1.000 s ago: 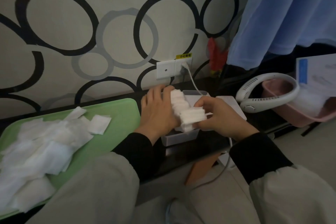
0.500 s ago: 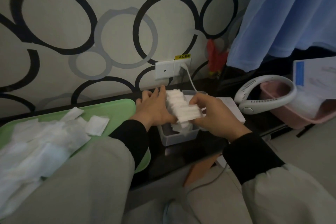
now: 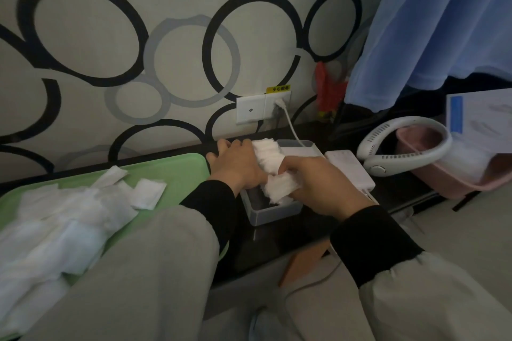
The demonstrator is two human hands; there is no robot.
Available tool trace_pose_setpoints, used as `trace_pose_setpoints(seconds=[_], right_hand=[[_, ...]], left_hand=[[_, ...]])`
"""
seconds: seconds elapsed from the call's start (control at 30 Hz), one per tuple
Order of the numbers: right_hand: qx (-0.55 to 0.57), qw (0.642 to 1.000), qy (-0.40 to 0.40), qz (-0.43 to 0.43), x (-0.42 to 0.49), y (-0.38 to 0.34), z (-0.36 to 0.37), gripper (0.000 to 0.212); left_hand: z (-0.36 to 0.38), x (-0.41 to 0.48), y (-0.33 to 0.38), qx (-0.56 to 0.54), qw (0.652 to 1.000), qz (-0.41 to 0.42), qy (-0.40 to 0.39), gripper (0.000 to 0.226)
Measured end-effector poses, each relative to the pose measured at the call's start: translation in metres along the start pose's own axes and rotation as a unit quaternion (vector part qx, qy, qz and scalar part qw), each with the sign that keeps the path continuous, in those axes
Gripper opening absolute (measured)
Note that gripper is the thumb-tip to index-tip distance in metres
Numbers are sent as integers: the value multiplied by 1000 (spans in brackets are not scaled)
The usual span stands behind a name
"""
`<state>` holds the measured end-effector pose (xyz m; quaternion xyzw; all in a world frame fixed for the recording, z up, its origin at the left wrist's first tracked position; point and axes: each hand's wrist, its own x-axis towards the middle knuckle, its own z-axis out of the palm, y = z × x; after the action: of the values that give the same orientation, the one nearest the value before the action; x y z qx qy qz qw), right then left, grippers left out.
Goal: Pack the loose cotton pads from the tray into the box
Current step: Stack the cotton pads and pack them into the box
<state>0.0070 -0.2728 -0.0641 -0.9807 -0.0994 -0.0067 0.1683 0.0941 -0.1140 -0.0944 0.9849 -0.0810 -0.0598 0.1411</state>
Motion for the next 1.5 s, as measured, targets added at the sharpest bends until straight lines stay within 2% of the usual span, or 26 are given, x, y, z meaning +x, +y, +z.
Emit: trace_pose_setpoints(seconds=[0.1, 0.3, 0.43, 0.63, 0.83, 0.93, 1.07, 1.13, 1.27, 1.4, 1.5], right_hand=[[-20, 999, -43, 9, 4, 0, -3, 29], [-112, 979, -166, 29, 9, -8, -11, 37], [-150, 969, -192, 41, 8, -10, -6, 39], [-134, 984, -113, 23, 3, -11, -3, 38], [-72, 992, -70, 70, -1, -14, -3, 29], [-77, 991, -59, 92, 0, -11, -4, 29], [-60, 990, -34, 121, -1, -5, -8, 30], [-63, 989, -16, 135, -2, -4, -10, 28], [-22, 986, -32, 161, -4, -4, -6, 26], [-18, 985, -56, 163, -4, -13, -4, 18], [-20, 992, -18, 125, -4, -31, -4, 17]], left_hand=[[-1, -1, 2, -2, 1000, -6, 1, 90], [3, -5, 2, -30, 999, -8, 23, 90], [4, -10, 2, -19, 1000, -11, 22, 93], [9, -25, -2, -19, 998, -35, 38, 95], [9, -37, 0, -16, 998, -51, 25, 108], [7, -40, -3, -24, 999, -24, 20, 114], [10, -46, -19, -104, 994, 30, 17, 121], [11, -59, -24, -126, 992, 28, 16, 113], [9, -82, -27, -110, 994, 22, 6, 77], [5, -83, -40, -101, 995, 16, 5, 71], [0, -90, -48, -101, 995, 6, -1, 70]])
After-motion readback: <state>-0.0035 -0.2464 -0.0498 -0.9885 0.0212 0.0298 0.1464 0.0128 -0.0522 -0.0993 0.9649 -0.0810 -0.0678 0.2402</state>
